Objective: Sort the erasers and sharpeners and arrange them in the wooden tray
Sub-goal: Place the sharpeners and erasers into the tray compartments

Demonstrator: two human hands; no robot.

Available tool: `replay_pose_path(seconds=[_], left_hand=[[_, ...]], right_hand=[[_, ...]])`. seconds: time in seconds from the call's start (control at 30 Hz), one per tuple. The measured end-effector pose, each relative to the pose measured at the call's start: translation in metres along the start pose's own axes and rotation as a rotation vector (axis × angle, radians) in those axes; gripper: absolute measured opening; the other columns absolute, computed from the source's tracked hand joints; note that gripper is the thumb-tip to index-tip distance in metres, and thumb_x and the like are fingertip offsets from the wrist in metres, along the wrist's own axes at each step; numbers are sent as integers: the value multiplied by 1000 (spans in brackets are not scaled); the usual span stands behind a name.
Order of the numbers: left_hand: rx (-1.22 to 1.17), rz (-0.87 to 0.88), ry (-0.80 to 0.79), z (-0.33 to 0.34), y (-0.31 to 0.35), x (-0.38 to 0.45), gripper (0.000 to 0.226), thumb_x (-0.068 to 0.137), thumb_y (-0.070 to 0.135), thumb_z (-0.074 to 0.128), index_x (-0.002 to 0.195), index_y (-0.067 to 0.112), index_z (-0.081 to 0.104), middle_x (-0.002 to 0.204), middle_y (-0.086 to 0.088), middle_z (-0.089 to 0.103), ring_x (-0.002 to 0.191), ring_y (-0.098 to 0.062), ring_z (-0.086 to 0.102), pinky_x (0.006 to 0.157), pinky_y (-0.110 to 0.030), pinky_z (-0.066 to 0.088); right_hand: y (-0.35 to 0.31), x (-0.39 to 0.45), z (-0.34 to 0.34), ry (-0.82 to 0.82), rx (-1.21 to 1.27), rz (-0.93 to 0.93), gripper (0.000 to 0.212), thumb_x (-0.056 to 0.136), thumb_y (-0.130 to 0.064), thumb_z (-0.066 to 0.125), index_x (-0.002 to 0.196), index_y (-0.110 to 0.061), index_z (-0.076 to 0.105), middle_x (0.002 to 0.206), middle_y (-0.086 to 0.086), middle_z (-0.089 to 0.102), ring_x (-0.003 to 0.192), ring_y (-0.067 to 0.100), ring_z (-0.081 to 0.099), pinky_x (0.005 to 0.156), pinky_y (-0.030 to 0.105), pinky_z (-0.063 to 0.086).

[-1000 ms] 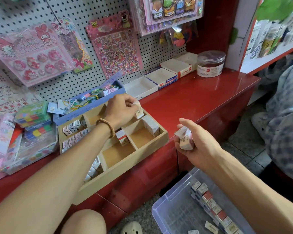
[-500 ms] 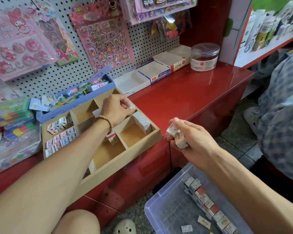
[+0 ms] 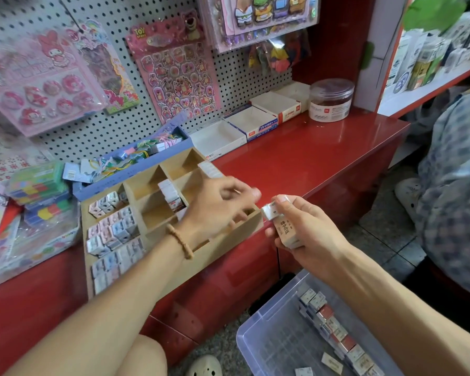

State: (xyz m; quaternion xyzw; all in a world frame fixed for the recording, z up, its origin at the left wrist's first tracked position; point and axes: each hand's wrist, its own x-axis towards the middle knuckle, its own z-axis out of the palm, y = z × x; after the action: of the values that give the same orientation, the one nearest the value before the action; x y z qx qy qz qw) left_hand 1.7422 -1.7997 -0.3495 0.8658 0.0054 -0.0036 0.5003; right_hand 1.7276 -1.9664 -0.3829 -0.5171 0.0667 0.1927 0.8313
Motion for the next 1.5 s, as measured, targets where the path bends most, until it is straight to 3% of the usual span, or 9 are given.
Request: replay_pose_path(seconds=[0.13,0.3,0.43,0.63,0.87,0.97,1.27,1.4,1.5], left_hand=[[-76,1,-77,20,4,-21,10,84,13,75,93,11,71,76,-11,73,71,-24,68,68,-40,59],[-105,-56,87,8,11,-17,9,85,7,69,90,14,72,77,-8,71,68,-11,67,53,-21,51],[20,-39,228,-23,13,-4,14,87,6,66,88,18,72,80,-5,68,70,-10,67,56,-21,53],[257,-3,7,-27,7,8,17,87,7,69,104,9,71,79,-4,64,65,-11,66,61,-27,58],[596,120,3,-3,-8,20,17,87,21,70,104,19,71,83,10,63,72,-4,58,73,-20,50],[637,146,19,5,-14,22,14,85,21,73,99,21,71,83,9,61,71,-3,54,70,-19,50],[399,67,102,6,-29,18,10,79,16,79,75,22,71,67,7,63,49,3,53,50,-6,37],[318,137,178,0,-21,11,16,90,21,67,75,18,72,66,9,67,61,0,62,58,-11,46],[41,92,24,0,-7,2,15,89,24,70,81,12,73,77,-9,72,68,-13,69,55,-21,51]], right_hand=[[1,-7,4,-48,47,-11,17,102,-22,54,109,-6,57,73,8,66,54,14,59,46,23,47],[-2,-7,7,40,110,31,16,99,-19,59,106,-5,61,80,8,65,58,15,61,53,27,48],[-2,-6,0,128,309,127,37,84,1,35,109,4,61,95,16,53,71,23,53,56,32,47],[-6,-9,-6,116,272,139,54,77,20,20,109,5,61,107,18,49,80,25,54,67,35,52],[-8,-8,-14,-10,262,133,35,86,25,43,110,6,58,124,31,50,106,37,63,75,40,62],[-7,-8,-15,-14,254,121,26,90,19,51,110,6,60,112,25,58,98,29,67,83,40,61],[-6,-7,-16,26,247,91,20,92,12,57,112,7,60,108,26,66,91,25,71,74,29,62],[-6,-7,-11,38,262,63,18,93,9,59,110,7,60,109,28,68,95,28,71,73,28,62],[-5,-7,-6,39,267,28,16,92,6,61,108,5,62,102,23,70,90,25,72,69,25,61]])
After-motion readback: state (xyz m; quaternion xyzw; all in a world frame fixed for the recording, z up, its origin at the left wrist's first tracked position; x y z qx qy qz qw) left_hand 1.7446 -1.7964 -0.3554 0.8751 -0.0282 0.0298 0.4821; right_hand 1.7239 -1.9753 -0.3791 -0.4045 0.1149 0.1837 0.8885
